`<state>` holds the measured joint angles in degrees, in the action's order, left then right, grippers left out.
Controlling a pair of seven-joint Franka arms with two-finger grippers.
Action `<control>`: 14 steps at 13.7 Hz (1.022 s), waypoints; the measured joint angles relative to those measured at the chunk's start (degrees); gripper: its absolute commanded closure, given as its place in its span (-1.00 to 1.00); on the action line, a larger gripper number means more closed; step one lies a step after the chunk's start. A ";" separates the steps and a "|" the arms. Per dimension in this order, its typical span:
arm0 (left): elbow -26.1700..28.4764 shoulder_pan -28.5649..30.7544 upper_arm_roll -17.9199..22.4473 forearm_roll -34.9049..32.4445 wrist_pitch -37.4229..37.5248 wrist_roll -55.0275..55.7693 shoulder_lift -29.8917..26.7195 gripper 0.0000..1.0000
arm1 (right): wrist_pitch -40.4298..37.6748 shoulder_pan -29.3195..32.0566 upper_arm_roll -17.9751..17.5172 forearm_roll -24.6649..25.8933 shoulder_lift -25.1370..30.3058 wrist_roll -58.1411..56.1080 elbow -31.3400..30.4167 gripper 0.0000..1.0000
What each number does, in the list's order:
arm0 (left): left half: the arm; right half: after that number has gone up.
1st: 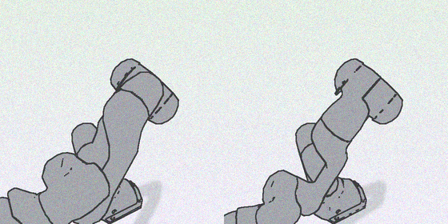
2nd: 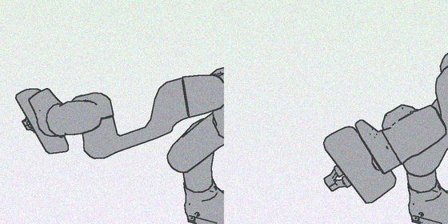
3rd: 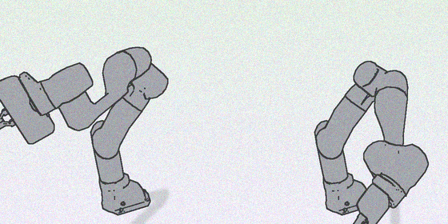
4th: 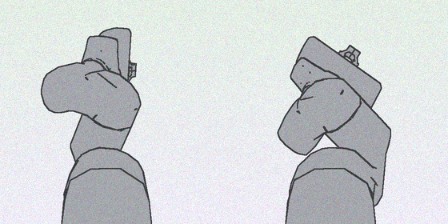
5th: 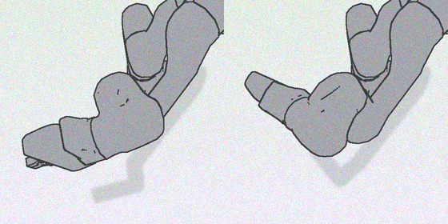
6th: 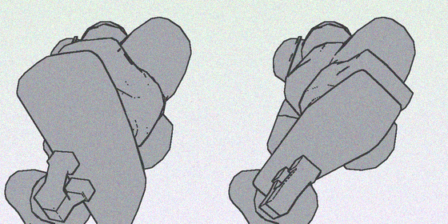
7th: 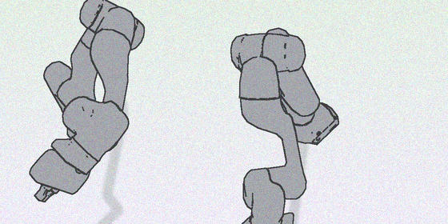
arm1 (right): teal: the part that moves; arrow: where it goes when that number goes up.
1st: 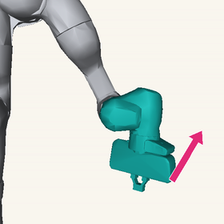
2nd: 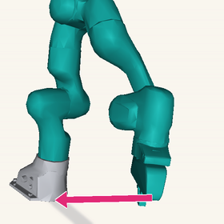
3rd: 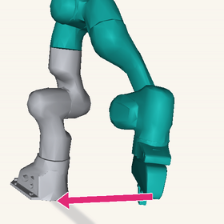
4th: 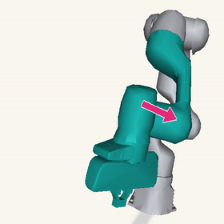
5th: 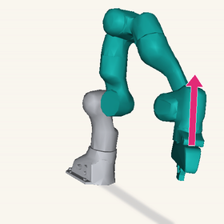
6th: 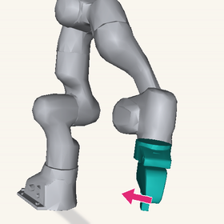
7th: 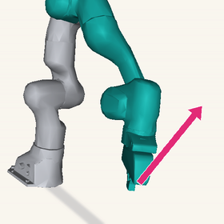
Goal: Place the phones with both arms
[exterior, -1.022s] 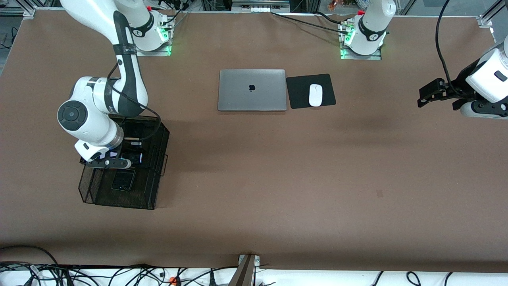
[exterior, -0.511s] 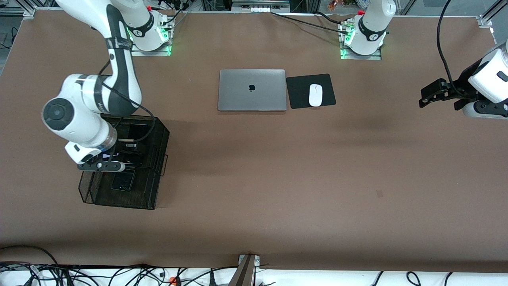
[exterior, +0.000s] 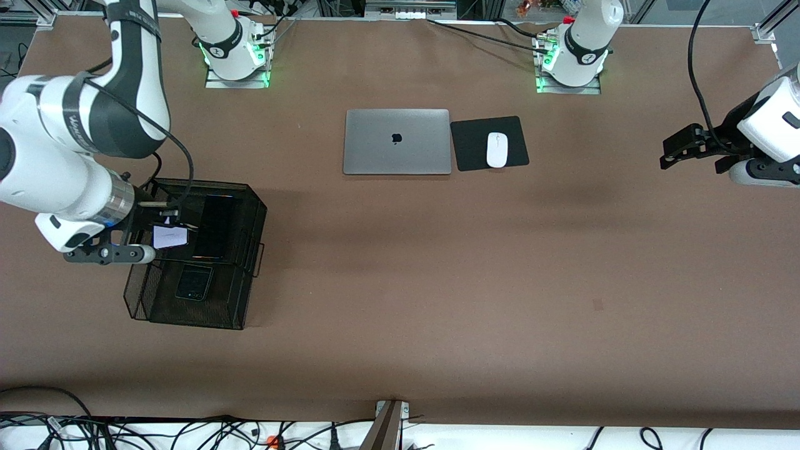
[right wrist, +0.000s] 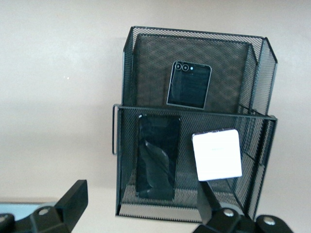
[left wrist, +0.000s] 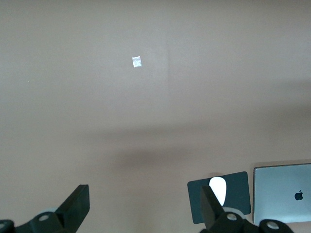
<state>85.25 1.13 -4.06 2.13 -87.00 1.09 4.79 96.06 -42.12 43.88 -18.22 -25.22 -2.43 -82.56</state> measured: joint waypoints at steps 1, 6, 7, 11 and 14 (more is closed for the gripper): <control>0.00 0.00 0.00 0.00 0.00 0.00 0.00 -1.00 | -1.16 0.01 0.45 0.00 0.01 0.00 1.00 -0.99; 0.02 0.00 0.00 0.00 0.02 0.00 0.00 -1.00 | -3.73 0.20 2.68 0.00 0.02 -0.16 3.43 -0.99; 0.03 0.00 0.00 0.00 0.04 0.00 0.00 -1.00 | -4.44 0.35 2.94 0.00 0.03 -0.16 4.55 -0.99; 0.05 0.00 0.00 0.00 0.63 0.00 0.00 -1.00 | -5.50 3.05 1.45 0.01 0.06 -0.04 6.38 -0.99; 0.05 0.00 0.00 0.00 0.87 0.00 0.00 -1.00 | -6.86 16.38 -14.57 5.61 0.87 0.17 9.19 -0.99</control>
<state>85.29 1.12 -4.06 2.13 -86.13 1.09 4.79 89.20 -25.74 29.31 -12.61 -24.34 -2.26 -73.37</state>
